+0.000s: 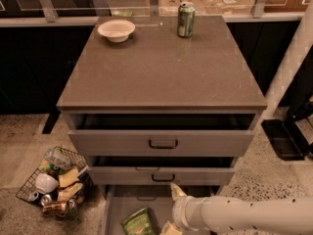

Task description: Pick green jalapeno chip bag from bottom drawer and place on counter

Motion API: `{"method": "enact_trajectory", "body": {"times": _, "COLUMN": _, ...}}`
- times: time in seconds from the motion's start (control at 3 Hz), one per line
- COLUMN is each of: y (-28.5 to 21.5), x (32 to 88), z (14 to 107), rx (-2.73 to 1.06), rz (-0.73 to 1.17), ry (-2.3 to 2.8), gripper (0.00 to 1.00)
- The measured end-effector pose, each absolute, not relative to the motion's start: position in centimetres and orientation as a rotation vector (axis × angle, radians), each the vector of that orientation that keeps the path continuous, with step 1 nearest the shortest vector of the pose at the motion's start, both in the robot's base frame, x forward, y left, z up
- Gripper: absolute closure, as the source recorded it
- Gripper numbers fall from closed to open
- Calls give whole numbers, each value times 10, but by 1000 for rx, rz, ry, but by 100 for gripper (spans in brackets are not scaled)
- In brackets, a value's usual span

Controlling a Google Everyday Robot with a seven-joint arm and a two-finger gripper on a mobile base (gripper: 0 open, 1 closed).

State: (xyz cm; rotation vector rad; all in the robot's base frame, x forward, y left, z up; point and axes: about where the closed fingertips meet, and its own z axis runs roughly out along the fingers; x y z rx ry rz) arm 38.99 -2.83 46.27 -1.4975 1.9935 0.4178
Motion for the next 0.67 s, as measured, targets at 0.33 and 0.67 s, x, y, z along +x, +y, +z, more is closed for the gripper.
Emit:
{"method": "enact_trajectory", "body": {"times": 0.33, "y": -24, "x": 382, "z": 411, "rx": -1450, "rz": 480, "ry": 2001, "gripper": 0}}
{"method": "enact_trajectory", "body": {"times": 0.67, "y": -18, "x": 380, "z": 367, "rx": -1449, "rz": 502, "ry": 2022, "gripper": 0}}
